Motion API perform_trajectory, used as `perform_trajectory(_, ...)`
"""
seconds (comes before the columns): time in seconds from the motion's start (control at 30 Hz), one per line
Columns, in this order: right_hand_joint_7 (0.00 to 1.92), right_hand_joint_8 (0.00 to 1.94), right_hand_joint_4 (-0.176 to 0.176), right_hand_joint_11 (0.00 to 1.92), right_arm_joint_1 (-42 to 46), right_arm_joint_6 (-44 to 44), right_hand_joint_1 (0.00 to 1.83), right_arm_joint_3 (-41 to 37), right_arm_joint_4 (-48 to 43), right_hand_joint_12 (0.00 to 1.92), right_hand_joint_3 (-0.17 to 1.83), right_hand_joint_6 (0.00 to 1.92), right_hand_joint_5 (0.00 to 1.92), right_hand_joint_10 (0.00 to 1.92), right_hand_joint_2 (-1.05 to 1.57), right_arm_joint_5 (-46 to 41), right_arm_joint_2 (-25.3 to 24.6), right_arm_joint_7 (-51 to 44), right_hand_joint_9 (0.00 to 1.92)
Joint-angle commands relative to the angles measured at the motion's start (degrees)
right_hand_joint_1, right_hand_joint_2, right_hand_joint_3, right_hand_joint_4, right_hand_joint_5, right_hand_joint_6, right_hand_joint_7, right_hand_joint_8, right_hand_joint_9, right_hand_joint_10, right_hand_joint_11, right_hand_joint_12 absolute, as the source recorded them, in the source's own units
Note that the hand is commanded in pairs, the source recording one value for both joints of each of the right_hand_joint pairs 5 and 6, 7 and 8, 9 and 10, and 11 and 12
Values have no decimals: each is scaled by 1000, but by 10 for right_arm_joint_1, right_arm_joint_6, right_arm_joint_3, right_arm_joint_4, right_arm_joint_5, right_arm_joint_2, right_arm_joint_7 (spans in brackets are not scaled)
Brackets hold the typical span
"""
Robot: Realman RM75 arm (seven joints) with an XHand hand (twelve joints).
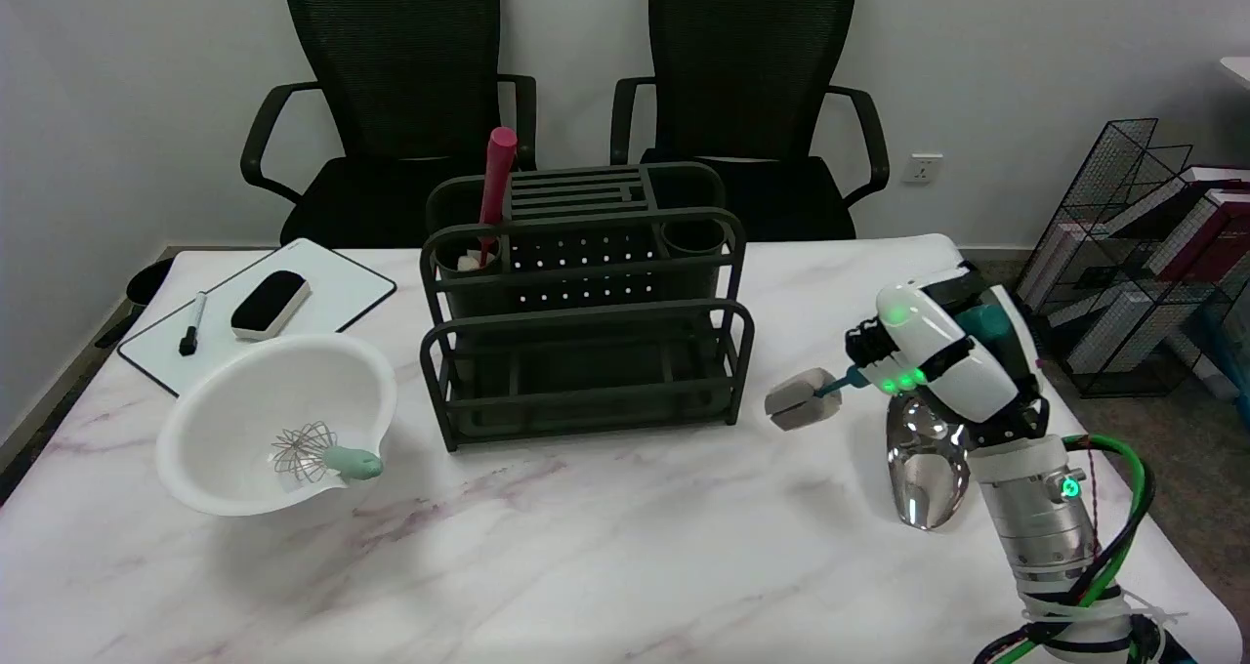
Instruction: Place the blue sponge bottle brush into the kitchen storage rack.
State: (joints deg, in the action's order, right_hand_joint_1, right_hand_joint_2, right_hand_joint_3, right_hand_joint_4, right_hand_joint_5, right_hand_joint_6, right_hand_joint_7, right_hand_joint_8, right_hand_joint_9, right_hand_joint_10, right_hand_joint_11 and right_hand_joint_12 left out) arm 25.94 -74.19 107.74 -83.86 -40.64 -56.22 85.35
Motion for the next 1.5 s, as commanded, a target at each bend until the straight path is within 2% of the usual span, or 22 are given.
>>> perform_trajectory(0.03, 1920, 1920, 0, 1920, -42, 38, 981, 62, 25, 1920, 410, 1920, 1920, 1920, 1571, 46, 21, 51, 1920)
perform_trajectory(0.13, 1920, 1920, 0, 1920, -70, 65, 982, 87, 24, 1920, 404, 1920, 1920, 1920, 1571, 52, 20, 55, 1920)
perform_trajectory(0.3, 1920, 1920, 0, 1920, -88, 25, 976, 80, 39, 1920, 439, 1920, 1920, 1920, 1571, 40, 14, 71, 1920)
perform_trajectory(0.8, 1920, 1920, 0, 1920, -89, 166, 993, -107, 36, 1920, 569, 1920, 1920, 1920, 1571, -23, 28, 91, 1920)
perform_trajectory(1.0, 1920, 1920, 0, 1920, -96, 267, 1001, -196, 28, 1920, 575, 1920, 1920, 1920, 1571, -30, 33, 94, 1920)
perform_trajectory(1.13, 1920, 1920, 0, 1920, -121, 347, 1006, -236, 20, 1920, 504, 1920, 1920, 1920, 1571, -24, 49, 102, 1920)
perform_trajectory(1.5, 1920, 1920, 0, 1920, -206, 549, 1027, -266, -28, 1920, 406, 1920, 1920, 1920, 1571, -29, 104, 135, 1920)
